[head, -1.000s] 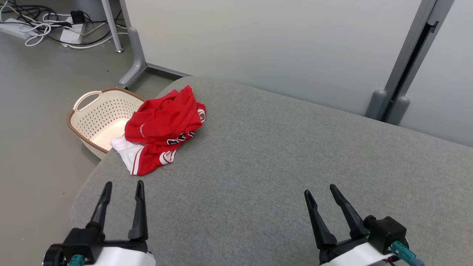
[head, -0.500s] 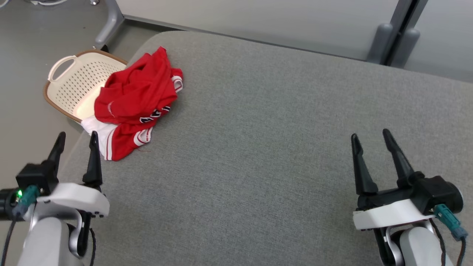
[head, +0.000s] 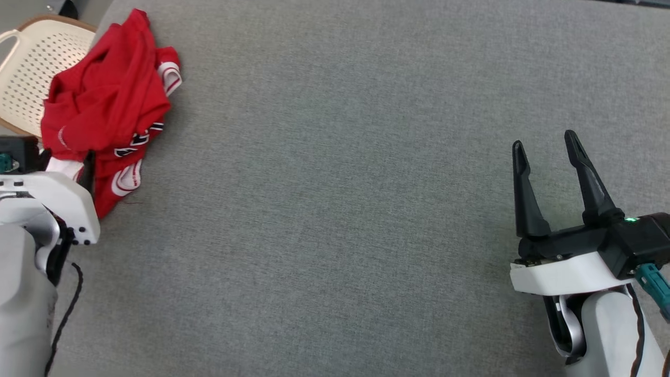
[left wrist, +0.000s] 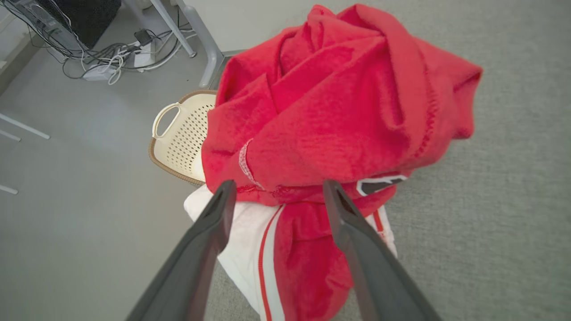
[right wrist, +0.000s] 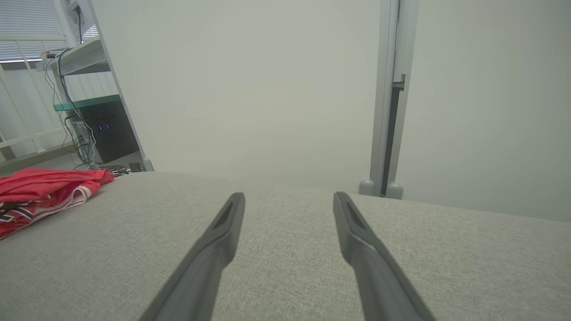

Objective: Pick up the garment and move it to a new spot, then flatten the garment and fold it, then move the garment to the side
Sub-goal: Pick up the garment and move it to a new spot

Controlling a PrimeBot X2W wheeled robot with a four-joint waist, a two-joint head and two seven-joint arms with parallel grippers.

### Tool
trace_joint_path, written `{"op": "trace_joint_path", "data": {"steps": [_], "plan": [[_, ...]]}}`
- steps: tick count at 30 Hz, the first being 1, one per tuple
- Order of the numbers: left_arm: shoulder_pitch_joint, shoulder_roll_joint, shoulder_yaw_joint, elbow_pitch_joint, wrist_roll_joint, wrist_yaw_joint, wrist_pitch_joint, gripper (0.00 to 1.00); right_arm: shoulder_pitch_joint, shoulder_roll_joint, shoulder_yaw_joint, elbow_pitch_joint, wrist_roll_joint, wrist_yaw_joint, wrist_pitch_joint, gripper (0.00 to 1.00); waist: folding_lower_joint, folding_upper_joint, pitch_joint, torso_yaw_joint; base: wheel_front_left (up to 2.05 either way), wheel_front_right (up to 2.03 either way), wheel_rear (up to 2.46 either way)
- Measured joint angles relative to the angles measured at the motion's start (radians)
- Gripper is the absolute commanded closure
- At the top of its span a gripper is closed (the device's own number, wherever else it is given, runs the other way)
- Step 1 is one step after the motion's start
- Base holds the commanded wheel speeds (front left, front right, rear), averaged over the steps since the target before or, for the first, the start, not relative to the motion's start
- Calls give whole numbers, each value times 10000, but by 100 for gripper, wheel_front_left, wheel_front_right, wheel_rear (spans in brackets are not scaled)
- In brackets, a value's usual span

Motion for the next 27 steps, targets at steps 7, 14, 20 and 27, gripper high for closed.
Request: {"op": "trace_joint_path", "data": {"steps": [7, 14, 20, 27], "plan": [[-1374, 711, -163, 1753, -117, 27, 196, 0, -55, 2, 67, -259, -130, 0, 157, 0, 0, 0, 651, -513, 0, 0, 0], [-2080, 706, -209, 2918, -311, 59, 119, 60, -76, 0, -8, -320, -165, 0, 159, 0, 0, 0, 949, -847, 0, 0, 0], [-2209, 635, -416, 3302, -468, 23, -483, 100, -76, 0, -2, -197, -140, 0, 132, 0, 0, 0, 793, -864, 0, 0, 0], [-2327, 920, -608, 3135, -341, 213, -2240, 100, -72, 0, 81, 134, 27, 0, -23, 0, 0, 0, 210, -805, 0, 0, 0]]}}
